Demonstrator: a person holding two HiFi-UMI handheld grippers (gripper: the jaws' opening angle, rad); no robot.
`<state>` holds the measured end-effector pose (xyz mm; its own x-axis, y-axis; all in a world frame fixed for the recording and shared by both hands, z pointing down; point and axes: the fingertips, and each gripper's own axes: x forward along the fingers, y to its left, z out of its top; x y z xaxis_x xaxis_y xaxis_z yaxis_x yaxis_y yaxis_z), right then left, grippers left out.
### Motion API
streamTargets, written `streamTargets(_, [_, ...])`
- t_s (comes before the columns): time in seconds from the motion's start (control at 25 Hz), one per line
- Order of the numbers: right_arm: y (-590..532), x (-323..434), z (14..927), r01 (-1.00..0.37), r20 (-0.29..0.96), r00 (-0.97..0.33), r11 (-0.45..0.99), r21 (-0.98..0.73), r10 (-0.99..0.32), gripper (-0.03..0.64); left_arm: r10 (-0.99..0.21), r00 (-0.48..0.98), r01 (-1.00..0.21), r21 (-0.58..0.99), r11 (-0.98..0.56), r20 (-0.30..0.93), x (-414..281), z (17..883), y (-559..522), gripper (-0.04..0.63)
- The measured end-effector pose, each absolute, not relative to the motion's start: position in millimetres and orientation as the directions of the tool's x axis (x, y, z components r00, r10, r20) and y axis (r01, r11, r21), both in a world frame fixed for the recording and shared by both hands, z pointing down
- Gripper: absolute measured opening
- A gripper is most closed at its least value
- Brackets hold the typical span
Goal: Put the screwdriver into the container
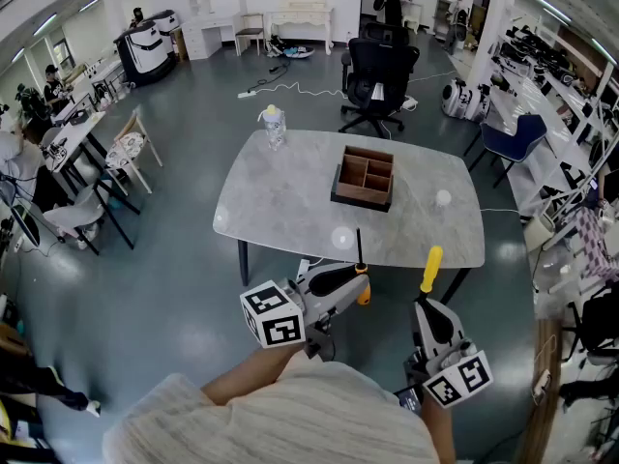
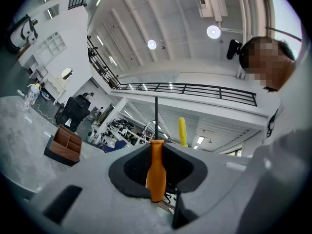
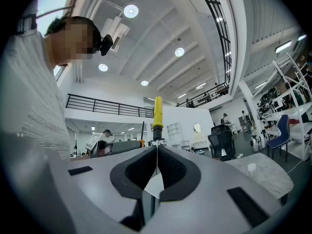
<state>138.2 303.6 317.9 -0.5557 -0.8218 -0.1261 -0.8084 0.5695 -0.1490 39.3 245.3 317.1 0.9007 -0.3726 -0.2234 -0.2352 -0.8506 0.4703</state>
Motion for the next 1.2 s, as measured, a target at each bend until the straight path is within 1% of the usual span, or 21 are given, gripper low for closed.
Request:
streamTargets(0.84, [294.4, 142.5, 328.1, -0.802, -0.115, -0.556, 0.568, -0.184, -0.823, 0.015, -0.361, 0.909, -0.224, 0.487, -0.845, -0.209, 43.7, 327.2, 236.8, 0.078])
streamTargets(1.2, [282.7, 137.9, 320.5, -0.788, -0.140, -0.565, 0.582, -0.200, -0.813, 0.015, -0.363, 0.907, -0.223, 0.488, -0.844, -0.214, 38.1, 327.4, 228.1, 0.078])
